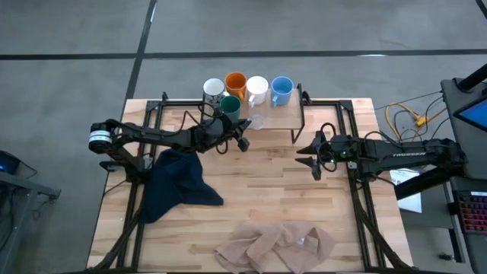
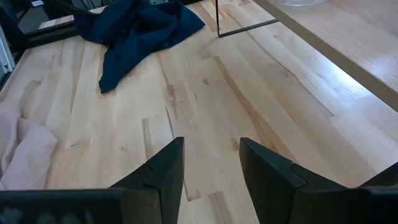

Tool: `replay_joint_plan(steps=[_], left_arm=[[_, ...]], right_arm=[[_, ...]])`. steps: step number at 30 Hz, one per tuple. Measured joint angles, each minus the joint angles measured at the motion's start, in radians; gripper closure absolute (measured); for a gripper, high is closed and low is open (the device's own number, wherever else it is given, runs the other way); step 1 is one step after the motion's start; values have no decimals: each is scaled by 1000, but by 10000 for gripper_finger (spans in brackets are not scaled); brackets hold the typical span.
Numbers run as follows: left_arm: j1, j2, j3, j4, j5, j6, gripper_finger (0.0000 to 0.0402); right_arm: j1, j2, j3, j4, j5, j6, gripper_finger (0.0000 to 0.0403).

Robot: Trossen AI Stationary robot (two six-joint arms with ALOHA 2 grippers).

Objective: Stack small to large cups/mugs on shelf
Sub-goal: Put the transparent mug on the shelf, then return to Home Position

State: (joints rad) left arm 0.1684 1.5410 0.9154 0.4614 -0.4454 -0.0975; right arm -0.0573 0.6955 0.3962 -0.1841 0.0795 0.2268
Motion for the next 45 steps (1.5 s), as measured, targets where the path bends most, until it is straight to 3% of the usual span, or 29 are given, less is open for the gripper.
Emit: replay_joint_plan(steps=[21, 25, 38, 45], left_arm=[[2, 0, 0, 2, -5, -3, 385], [6, 0, 1, 2, -6, -82, 384], [9, 0, 16, 2, -61, -79, 309], [9, 0, 34, 2, -61, -13, 294]], right_arm=[[0, 0, 0, 0, 0, 0, 254], [0, 0, 0, 0, 0, 0, 254], [0, 0, 0, 0, 0, 0, 254], [0, 0, 0, 0, 0, 0, 254]])
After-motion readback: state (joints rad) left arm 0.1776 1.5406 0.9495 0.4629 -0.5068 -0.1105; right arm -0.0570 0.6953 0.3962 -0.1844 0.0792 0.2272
